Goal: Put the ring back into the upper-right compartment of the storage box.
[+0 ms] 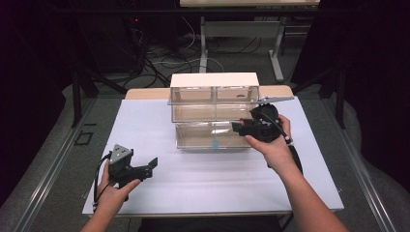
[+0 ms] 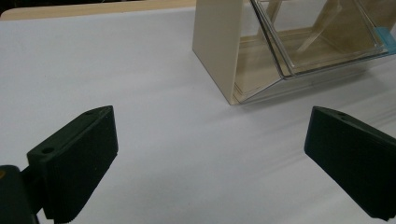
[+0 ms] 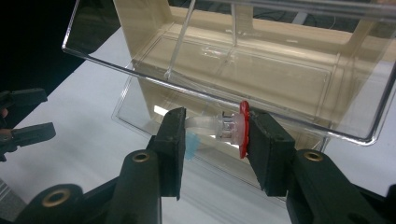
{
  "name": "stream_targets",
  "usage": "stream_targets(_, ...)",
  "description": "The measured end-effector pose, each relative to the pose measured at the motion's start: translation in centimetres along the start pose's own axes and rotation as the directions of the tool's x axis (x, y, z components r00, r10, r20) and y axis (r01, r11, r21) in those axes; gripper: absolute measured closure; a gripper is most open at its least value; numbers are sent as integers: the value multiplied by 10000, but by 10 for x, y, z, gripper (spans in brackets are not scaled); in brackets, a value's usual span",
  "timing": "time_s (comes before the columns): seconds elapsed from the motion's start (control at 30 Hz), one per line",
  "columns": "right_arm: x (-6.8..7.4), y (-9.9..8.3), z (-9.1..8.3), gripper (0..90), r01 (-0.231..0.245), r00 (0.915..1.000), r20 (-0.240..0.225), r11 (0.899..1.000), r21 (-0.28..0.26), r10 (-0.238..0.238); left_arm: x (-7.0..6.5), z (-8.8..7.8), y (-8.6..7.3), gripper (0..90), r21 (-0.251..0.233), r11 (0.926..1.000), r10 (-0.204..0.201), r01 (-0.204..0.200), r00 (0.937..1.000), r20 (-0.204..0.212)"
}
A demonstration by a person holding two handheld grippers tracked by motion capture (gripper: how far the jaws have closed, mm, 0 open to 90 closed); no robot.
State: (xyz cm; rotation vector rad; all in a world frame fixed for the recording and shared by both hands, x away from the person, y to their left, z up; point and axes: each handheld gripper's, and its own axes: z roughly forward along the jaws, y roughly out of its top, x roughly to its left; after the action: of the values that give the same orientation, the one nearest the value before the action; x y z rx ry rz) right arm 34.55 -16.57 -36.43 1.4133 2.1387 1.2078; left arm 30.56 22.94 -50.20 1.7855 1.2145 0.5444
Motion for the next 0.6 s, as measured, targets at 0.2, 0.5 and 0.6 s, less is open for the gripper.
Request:
stream_targets(0.2, -2, 8, -2, 593, -8, 10000, 22, 9999, -103, 8, 0, 0, 0, 31, -3, 10000, -5, 5, 10000, -1)
stream_targets(0.5, -4, 19, 0, 593, 25, 9998, 208, 9999, -140, -22, 0, 0, 0, 31, -3, 10000, -9, 9, 10000, 0)
stream_targets(0.6, -5, 21, 4, 593, -10, 9996, 282, 9999, -125, 14, 0, 0, 0, 31, 3, 10000, 2, -2, 10000, 3)
